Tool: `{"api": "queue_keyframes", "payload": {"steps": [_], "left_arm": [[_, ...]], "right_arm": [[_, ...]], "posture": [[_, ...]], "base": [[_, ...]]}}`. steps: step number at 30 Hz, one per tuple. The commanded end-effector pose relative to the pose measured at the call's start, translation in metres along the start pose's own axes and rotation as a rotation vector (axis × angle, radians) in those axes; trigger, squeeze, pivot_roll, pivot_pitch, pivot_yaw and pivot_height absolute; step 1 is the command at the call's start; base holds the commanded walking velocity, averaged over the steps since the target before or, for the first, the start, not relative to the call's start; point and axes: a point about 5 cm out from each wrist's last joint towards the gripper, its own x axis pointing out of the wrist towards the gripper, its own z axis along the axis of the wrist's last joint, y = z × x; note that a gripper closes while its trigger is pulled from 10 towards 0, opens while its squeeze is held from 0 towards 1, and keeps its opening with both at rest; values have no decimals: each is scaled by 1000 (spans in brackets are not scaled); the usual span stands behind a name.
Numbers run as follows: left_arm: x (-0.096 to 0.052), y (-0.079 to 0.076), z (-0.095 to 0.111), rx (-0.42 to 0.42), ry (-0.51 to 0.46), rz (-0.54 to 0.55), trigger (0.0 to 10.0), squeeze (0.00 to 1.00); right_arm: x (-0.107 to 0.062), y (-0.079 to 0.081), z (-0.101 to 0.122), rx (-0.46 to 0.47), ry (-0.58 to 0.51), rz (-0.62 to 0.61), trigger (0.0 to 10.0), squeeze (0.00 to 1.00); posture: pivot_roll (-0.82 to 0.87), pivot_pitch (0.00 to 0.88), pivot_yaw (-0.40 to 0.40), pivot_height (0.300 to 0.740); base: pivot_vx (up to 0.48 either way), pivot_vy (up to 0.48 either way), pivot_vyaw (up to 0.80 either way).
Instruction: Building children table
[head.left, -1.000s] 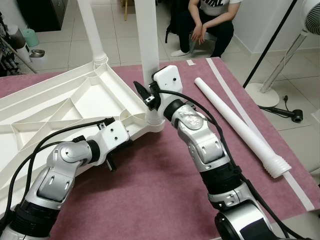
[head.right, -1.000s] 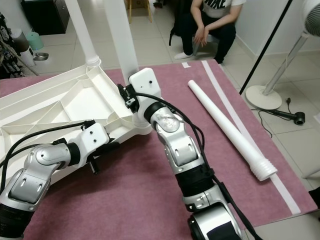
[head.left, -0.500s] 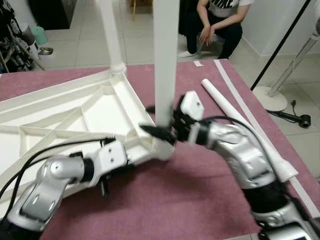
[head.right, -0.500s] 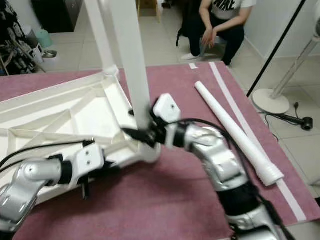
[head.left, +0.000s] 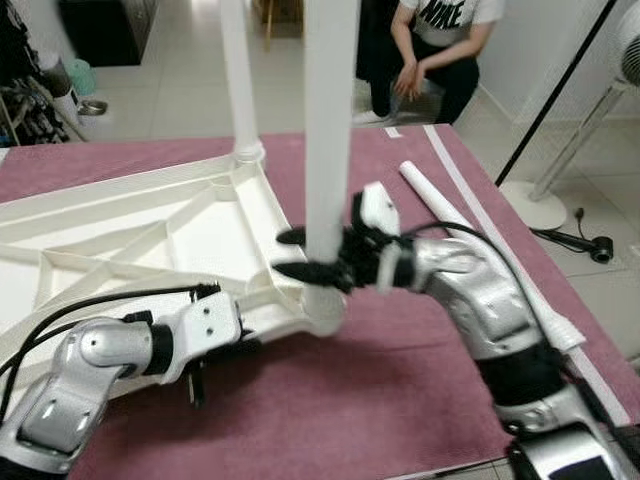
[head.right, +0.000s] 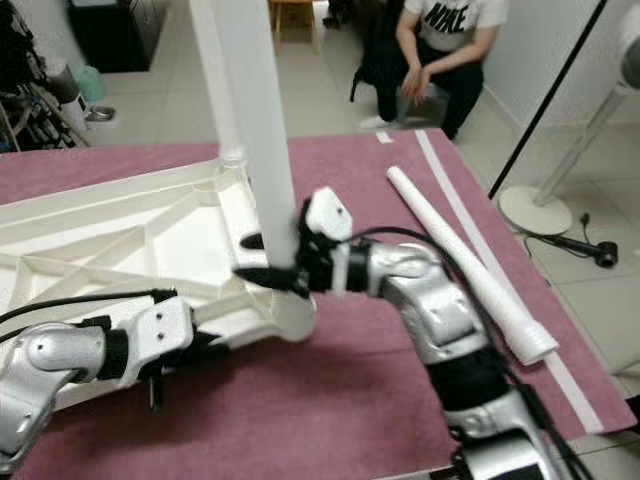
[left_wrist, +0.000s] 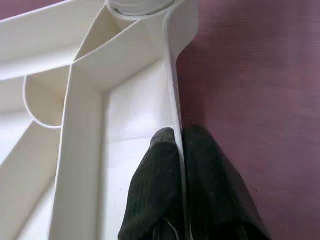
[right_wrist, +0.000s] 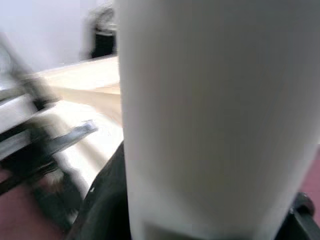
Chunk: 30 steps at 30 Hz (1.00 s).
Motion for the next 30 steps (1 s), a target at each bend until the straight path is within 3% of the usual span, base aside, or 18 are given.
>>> {"api": "queue_keyframes", "payload": {"steps": [1, 3, 4, 5, 9, 10, 11, 12, 17, 18, 19, 20, 23, 26, 27, 28, 29, 30], "left_arm": [[0, 2, 42, 149, -174, 29, 10000, 0], [10, 10, 47, 149, -170, 89, 10000, 0], [10, 10, 47, 149, -170, 89, 10000, 0], [15, 15, 52, 145, -179, 117, 10000, 0], [19, 18, 57, 139, -199, 130, 10000, 0], [20, 19, 60, 140, -210, 125, 10000, 0], [20, 19, 60, 140, -210, 125, 10000, 0], [16, 18, 57, 149, -211, 95, 10000, 0], [10, 13, 52, 153, -202, 63, 10000, 0], [7, 10, 51, 152, -203, 49, 10000, 0], [7, 10, 51, 152, -203, 49, 10000, 0], [5, 8, 51, 153, -205, 34, 10000, 0], [-4, 0, 48, 158, -207, -12, 10000, 0], [-4, 0, 48, 158, -207, -12, 10000, 0], [-9, -5, 46, 161, -204, -42, 10000, 0], [-17, -9, 43, 162, -193, -69, 10000, 0], [-17, -9, 43, 162, -193, -69, 10000, 0], [-23, -11, 41, 160, -184, -85, 10000, 0]], "right_arm": [[4, -6, -14, -24, 93, -117, 0, 0], [10, -18, -22, -56, 171, -323, 0, 0], [10, -18, -22, -56, 171, -323, 0, 0], [12, -23, -24, -79, 203, -426, 0, 0], [14, -25, -26, -88, 217, -491, 0, 0], [18, -23, -23, -93, 191, -499, 10000, 0], [18, -23, -23, -93, 191, -499, 10000, 0], [22, -17, -12, -72, 93, -447, 10000, 0], [19, -13, -5, -73, 28, -372, 10000, 0], [18, -11, -3, -63, -4, -328, 10000, 122], [18, -11, -3, -63, -4, -328, 10000, 122], [16, -9, 0, -43, -35, -282, 10000, 1000], [6, 3, 11, -7, -116, -78, 10000, 1000], [6, 3, 11, -7, -116, -78, 10000, 1000], [-2, 10, 15, -9, -132, 38, 10000, 0], [-14, 18, 16, 4, -119, 183, 10000, 0], [-14, 18, 16, 4, -119, 183, 10000, 0], [-23, 22, 16, 21, -100, 285, 10000, 0]], "posture": [[103, 0, 6, 740], [98, 0, 13, 740], [98, 0, 13, 740], [98, 0, 13, 740], [91, 0, 18, 740], [84, 0, 26, 740], [84, 0, 26, 740], [84, 0, 26, 740], [86, 0, 22, 740], [88, 0, 21, 740], [88, 0, 21, 740], [88, 0, 21, 740], [93, 0, 17, 740], [93, 0, 17, 740], [93, 0, 15, 740], [101, 0, 10, 740], [101, 0, 10, 740], [101, 0, 10, 740]], "base": [[0, 0, 0], [0, 0, 0], [0, 0, 0], [0, 0, 0], [0, 0, 0], [0, 0, 0], [0, 0, 0], [0, 0, 0], [0, 0, 0], [0, 0, 0], [0, 0, 0], [0, 0, 0], [0, 0, 0], [0, 0, 0], [0, 0, 0], [0, 0, 0], [0, 0, 0], [0, 0, 0]]}}
